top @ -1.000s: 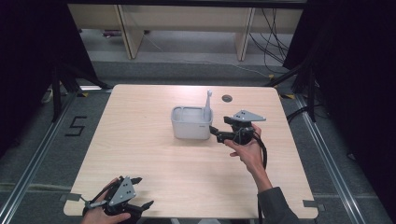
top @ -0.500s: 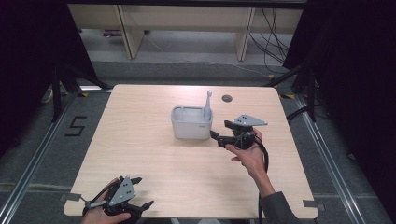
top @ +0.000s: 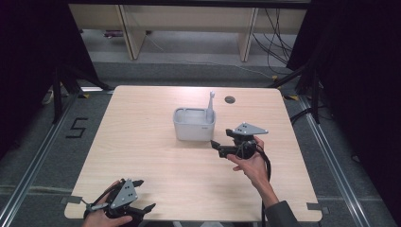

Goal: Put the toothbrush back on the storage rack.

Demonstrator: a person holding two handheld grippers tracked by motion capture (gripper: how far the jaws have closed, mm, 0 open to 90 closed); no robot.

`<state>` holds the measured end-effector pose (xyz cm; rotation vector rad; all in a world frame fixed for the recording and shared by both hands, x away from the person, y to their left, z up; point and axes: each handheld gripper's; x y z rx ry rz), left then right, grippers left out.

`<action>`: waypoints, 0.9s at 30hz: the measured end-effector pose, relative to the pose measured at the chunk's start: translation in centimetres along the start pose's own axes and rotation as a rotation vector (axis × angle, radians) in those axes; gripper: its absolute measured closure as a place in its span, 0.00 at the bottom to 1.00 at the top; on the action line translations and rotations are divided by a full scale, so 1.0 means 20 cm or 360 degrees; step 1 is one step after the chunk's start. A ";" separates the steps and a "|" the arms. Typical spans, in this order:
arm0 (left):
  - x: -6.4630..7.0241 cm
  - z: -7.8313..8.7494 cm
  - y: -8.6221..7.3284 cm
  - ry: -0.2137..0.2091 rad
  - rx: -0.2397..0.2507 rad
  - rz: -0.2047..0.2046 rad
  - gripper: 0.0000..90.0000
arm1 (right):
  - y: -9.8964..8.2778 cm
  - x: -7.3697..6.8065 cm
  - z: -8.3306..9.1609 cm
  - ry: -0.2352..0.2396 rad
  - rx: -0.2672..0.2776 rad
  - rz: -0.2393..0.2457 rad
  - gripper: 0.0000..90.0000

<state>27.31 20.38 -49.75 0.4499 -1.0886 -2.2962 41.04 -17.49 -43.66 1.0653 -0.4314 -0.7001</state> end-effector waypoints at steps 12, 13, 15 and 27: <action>0.00 0.00 0.00 0.0002 -0.0001 -0.0002 0.16 | -0.06 -0.04 0.03 0.0041 -0.0036 -0.0007 0.23; 0.00 0.00 0.00 0.0000 -0.0001 0.0000 0.16 | -0.06 -0.04 0.03 0.0043 -0.0027 0.0039 0.23; 0.00 0.00 0.00 0.0002 -0.0001 -0.0001 0.16 | -0.07 -0.05 0.04 0.0043 -0.0039 0.0017 0.23; 0.00 0.00 0.00 0.0004 -0.0002 -0.0001 0.16 | -0.12 -0.07 0.07 0.0068 -0.0036 0.0006 0.22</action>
Point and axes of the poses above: each handheld gripper's, and its own axes: z roughly backward along the jaws, y roughly out of its top, x roughly to its right, and after that the axes turned 6 degrees about z, right-handed
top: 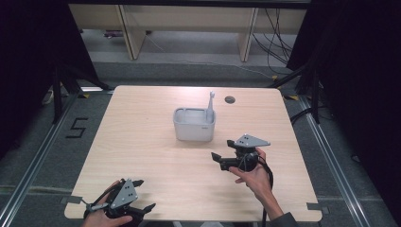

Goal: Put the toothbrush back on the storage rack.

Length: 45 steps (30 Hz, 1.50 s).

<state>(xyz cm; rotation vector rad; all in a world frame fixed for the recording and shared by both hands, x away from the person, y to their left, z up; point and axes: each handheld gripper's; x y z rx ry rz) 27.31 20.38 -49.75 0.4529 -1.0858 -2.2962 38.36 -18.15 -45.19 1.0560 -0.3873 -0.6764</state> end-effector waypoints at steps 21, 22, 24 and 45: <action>0.00 0.00 0.00 -0.0005 -0.0012 0.0000 0.16 | -0.11 -0.06 0.05 0.0038 -0.0064 -0.0060 0.22; 0.00 0.00 0.00 -0.0004 -0.0012 0.0001 0.16 | -0.11 -0.06 0.05 0.0046 -0.0068 -0.0039 0.22; 0.00 0.00 0.00 -0.0006 -0.0011 0.0002 0.16 | -0.12 -0.06 0.06 0.0050 -0.0065 -0.0051 0.22; 0.00 -0.01 0.00 0.0009 -0.0007 0.0004 0.16 | -0.20 -0.11 0.14 0.0033 -0.0130 -0.0029 0.21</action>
Point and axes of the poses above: each handheld gripper's, and its own axes: z roughly backward along the jaws, y roughly out of its top, x roughly to its right, and after that the axes turned 6 degrees about z, right-handed
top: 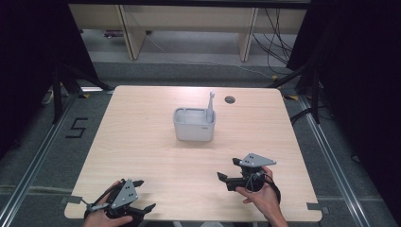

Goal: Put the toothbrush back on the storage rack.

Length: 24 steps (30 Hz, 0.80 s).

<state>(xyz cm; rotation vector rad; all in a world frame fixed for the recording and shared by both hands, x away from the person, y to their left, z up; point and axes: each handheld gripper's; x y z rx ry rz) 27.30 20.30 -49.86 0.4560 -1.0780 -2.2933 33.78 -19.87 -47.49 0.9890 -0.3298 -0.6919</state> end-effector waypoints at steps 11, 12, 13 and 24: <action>0.00 0.00 0.00 -0.0010 -0.0004 0.0000 0.16 | -0.06 -0.02 0.03 0.0008 -0.0070 0.0034 0.18; 0.00 0.00 0.00 -0.0011 -0.0005 0.0001 0.16 | -0.06 -0.02 0.03 0.0025 -0.0105 -0.0008 0.18; 0.00 0.00 0.00 -0.0012 -0.0004 0.0002 0.16 | -0.07 -0.02 0.03 0.0014 -0.0105 0.0049 0.18; 0.00 0.00 0.00 -0.0008 -0.0006 -0.0003 0.16 | -0.13 -0.05 0.07 0.0003 -0.0201 0.0066 0.18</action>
Point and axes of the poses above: each handheld gripper's, and its own axes: z roughly backward along the jaws, y roughly out of its top, x roughly to its right, and after that the axes turned 6 degrees about z, right-handed
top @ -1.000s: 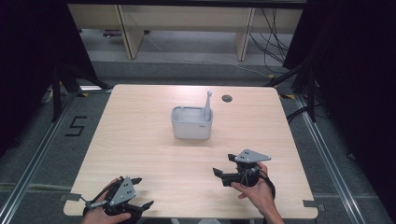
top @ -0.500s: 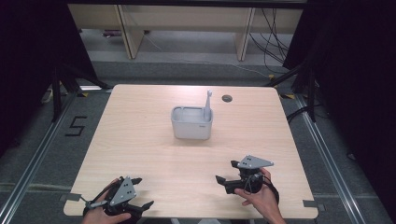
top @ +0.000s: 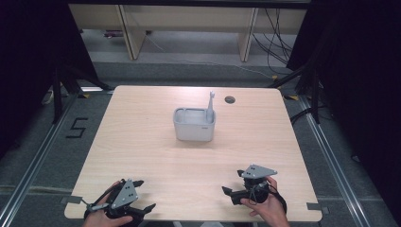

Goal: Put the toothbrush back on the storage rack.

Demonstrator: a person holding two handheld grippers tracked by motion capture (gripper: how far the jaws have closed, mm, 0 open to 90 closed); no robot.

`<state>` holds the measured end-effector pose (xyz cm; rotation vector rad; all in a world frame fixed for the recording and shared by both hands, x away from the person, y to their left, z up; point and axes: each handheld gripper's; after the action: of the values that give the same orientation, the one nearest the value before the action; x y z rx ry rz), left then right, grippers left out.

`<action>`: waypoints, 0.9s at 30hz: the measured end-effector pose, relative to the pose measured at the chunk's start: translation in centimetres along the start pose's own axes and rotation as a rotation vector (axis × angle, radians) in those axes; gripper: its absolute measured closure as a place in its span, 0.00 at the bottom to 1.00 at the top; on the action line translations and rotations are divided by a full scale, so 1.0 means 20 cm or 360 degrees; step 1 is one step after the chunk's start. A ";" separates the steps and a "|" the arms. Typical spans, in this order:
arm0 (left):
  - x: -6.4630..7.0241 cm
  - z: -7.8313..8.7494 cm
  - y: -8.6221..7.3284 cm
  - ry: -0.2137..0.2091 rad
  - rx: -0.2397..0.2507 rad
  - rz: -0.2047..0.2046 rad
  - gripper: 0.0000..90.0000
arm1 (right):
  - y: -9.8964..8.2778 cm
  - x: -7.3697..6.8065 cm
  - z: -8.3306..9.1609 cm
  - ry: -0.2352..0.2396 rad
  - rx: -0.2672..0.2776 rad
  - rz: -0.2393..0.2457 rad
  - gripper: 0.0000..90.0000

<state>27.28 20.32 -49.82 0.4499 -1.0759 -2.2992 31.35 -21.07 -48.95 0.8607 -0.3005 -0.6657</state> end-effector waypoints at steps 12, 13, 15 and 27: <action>0.00 0.00 0.00 0.0003 0.0003 -0.0001 0.16 | -0.04 -0.04 0.03 -0.0005 -0.0056 0.0071 0.18; 0.00 0.00 0.00 0.0004 0.0003 -0.0001 0.16 | -0.05 -0.04 0.03 0.0011 -0.0068 0.0057 0.18; 0.00 0.00 0.00 0.0001 -0.0002 -0.0004 0.16 | -0.05 -0.04 0.02 0.0013 -0.0064 0.0078 0.18; 0.00 0.00 0.00 -0.0005 -0.0002 -0.0009 0.16 | -0.07 -0.05 0.03 0.0006 -0.0096 0.0086 0.18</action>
<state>27.30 20.28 -49.84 0.4498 -1.0762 -2.3057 29.75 -21.47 -49.55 0.7933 -0.2978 -0.6200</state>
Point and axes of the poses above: each handheld gripper's, and its own axes: z roughly backward along the jaws, y roughly out of its top, x roughly to its right, and after that the axes turned 6 degrees about z, right-handed
